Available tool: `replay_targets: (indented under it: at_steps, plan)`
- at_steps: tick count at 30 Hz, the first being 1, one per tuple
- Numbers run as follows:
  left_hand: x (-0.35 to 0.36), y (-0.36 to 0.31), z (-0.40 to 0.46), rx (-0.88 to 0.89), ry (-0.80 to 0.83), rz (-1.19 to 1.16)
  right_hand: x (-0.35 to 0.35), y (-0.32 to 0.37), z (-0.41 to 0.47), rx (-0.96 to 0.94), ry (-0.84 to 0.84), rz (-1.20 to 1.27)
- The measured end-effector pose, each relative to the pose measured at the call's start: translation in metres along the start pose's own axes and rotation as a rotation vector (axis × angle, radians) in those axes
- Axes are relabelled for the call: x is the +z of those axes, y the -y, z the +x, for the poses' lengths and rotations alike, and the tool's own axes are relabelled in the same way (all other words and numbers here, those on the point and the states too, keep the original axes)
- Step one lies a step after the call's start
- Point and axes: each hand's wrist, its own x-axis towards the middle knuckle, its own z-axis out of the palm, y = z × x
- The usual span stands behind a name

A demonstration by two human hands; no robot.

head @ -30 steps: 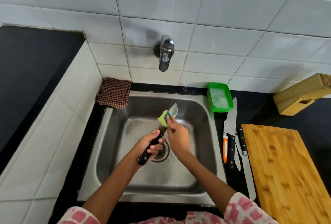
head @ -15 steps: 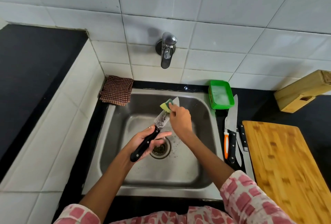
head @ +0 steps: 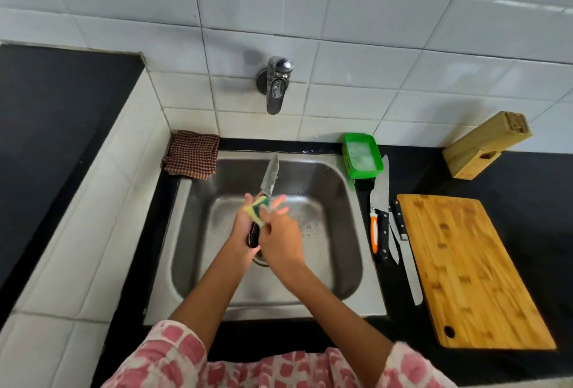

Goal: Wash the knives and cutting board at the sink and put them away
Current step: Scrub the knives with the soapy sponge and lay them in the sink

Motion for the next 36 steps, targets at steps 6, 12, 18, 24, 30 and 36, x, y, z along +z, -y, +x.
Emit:
replay_targets:
  at_steps: [6, 12, 18, 24, 30, 36]
  plan:
    - [0.012, 0.011, 0.010, -0.116, 0.022, 0.030, 0.005, -0.011, 0.005, 0.145, -0.137, 0.149]
    - [-0.006, 0.019, 0.027, -0.184, -0.100, 0.051, 0.015, -0.017, -0.018, 0.100, -0.028, -0.095]
    - [-0.008, 0.029, 0.037, -0.178, -0.131, -0.150, 0.007, -0.019, 0.005, 0.148, 0.045, -0.224]
    - [-0.004, 0.051, 0.053, -0.332, -0.104, -0.047, 0.012, -0.046, 0.003, 0.236, 0.069, -0.219]
    - [-0.012, 0.081, 0.099, -0.179, -0.319, 0.145, -0.007, -0.087, 0.010, 0.298, 0.096, -0.252]
    - [-0.034, 0.135, 0.147, -0.086, -0.296, 0.663, -0.006, -0.142, 0.042, 0.483, -0.087, 0.251]
